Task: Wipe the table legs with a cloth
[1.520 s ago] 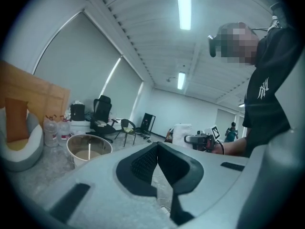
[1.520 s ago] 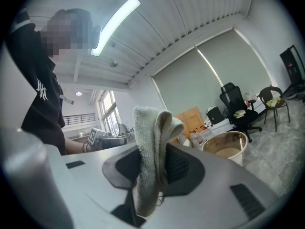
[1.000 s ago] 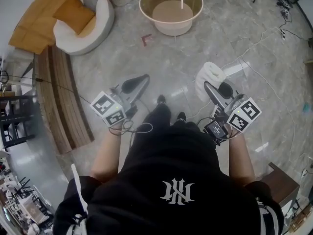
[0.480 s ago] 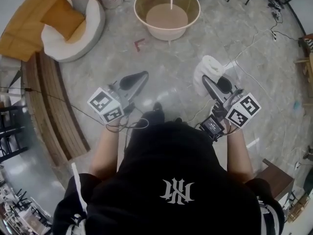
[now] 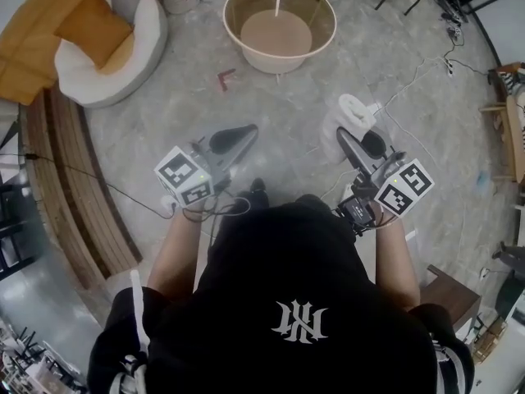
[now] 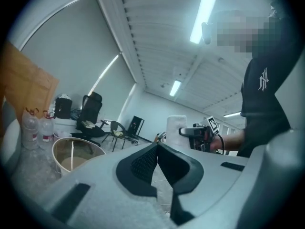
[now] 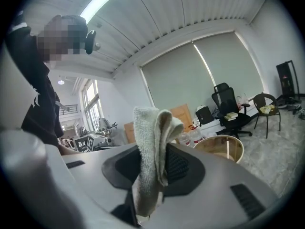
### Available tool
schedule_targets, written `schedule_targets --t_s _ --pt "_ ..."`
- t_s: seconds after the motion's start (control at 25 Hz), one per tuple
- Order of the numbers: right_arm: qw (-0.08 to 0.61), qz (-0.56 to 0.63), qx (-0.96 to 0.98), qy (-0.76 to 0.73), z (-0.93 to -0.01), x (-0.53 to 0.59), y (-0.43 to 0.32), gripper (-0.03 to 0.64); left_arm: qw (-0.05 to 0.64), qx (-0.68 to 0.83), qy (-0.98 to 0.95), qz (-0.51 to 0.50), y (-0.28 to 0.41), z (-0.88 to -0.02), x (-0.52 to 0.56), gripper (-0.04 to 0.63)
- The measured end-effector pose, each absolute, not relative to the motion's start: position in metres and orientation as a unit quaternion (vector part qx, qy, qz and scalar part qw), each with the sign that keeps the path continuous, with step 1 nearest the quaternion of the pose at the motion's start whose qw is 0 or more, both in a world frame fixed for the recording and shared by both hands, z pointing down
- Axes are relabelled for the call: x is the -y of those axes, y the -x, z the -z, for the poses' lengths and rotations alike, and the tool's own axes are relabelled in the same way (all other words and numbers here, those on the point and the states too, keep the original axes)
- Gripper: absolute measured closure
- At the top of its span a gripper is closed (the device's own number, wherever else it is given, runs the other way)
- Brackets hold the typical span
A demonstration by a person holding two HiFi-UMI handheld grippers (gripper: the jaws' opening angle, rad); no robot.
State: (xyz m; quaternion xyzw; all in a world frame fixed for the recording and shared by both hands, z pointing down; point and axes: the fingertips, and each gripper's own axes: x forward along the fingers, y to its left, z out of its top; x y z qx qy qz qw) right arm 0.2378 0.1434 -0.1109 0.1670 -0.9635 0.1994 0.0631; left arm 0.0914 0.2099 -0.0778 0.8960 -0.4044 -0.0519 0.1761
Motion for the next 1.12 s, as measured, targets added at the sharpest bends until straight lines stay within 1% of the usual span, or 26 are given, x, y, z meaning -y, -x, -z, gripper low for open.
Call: schedule_targets --t_s 0.28,0.48,0.84,0.92,1.04,1.12 --pt "0.077 -0.213 0.957 -0.180 0.101 -0.135 -0.242 0.514 0.196 0.380 -0.902 0.058 -0.098 0.065 -0.192 0.591" --pt "0.076 -0.226 0.956 -0.170 0.086 -0.117 -0.247 0.514 0.209 0.377 -0.901 0.039 -0.110 0.052 -0.171 0.591" --pt "0.043 -0.263 0.953 -0.142 0.075 -0.016 -0.254 0.514 0.218 0.404 -0.889 0.002 -0.127 0.059 -0.089 0.591" --pt "0.036 -0.264 0.954 -0.136 0.075 0.007 -0.255 0.514 0.222 0.412 -0.884 0.014 -0.129 0.062 -0.071 0.591" --pt "0.024 -0.268 0.955 -0.128 0.071 0.036 -0.262 0.514 0.239 0.433 -0.867 0.059 -0.130 0.065 -0.041 0.591" --pt "0.010 -0.275 0.954 -0.120 0.070 0.051 -0.268 0.514 0.240 0.442 -0.863 0.050 -0.135 0.061 -0.024 0.591"
